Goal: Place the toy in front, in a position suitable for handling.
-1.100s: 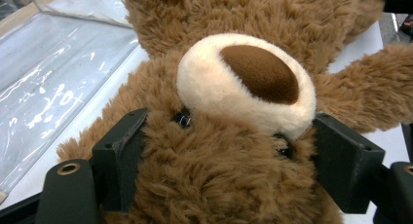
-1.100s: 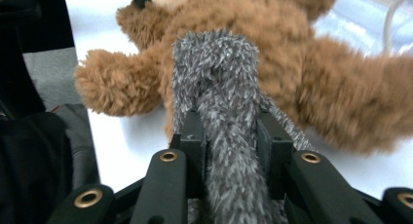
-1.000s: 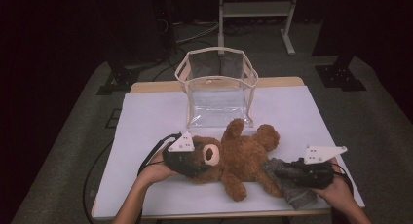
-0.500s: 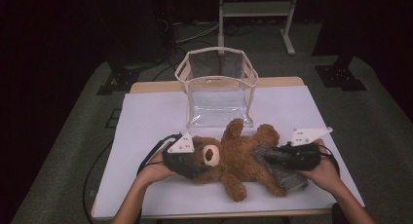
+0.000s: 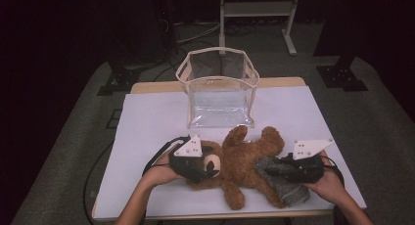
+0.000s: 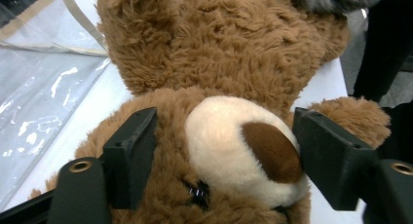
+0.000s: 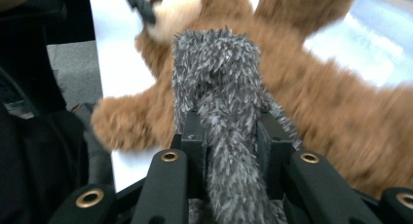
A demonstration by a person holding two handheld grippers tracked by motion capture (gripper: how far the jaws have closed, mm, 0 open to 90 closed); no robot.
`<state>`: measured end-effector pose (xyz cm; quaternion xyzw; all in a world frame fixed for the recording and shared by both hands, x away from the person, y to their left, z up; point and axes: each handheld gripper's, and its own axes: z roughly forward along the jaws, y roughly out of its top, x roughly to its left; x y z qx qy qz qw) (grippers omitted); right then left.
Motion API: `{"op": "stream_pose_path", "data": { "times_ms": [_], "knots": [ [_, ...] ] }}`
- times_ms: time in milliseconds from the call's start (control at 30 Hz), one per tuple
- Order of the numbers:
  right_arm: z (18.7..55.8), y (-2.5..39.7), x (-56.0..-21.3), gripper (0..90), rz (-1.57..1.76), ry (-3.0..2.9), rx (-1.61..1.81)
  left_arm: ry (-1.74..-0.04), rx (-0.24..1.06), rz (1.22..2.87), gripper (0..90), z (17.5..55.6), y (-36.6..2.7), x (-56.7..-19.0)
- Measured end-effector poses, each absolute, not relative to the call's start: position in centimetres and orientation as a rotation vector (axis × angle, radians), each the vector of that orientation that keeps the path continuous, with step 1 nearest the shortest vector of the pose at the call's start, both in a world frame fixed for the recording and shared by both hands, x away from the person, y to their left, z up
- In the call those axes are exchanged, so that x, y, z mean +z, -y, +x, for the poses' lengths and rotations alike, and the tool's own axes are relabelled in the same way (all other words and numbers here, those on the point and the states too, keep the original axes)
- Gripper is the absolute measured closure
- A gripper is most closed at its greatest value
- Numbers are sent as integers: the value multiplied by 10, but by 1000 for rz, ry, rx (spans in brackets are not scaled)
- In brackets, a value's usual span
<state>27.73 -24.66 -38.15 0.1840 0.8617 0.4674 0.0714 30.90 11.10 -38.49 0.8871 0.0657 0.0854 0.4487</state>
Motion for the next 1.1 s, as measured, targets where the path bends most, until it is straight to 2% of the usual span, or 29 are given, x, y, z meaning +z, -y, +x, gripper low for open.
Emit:
{"op": "stream_pose_path", "data": {
  "times_ms": [233, 400, 600, 700, 767, 1000, 1100],
  "knots": [
    [305, 215, -352, 693, 443, -2551, 1355, -153, 218, 2199, 279, 307, -112, -386],
    [325, 220, -352, 691, 498, -2575, 1289, -155, 217, 2196, 279, 306, -112, -386],
    [309, 219, -366, 694, 501, -2612, 1330, -170, 200, 2140, 245, 308, -105, -376],
    [300, 213, -362, 691, 443, -2612, 1313, -133, 219, 2221, 303, 307, -96, -379],
    [297, 213, -362, 690, 430, -2604, 1296, -134, 209, 2221, 310, 307, -95, -383],
    [304, 248, -374, 690, 553, -2609, 1317, -152, 191, 2207, 349, 307, -99, -385],
    [303, 257, -368, 689, 580, -2589, 1299, -141, 184, 2214, 350, 307, -98, -386]
  ]
}}
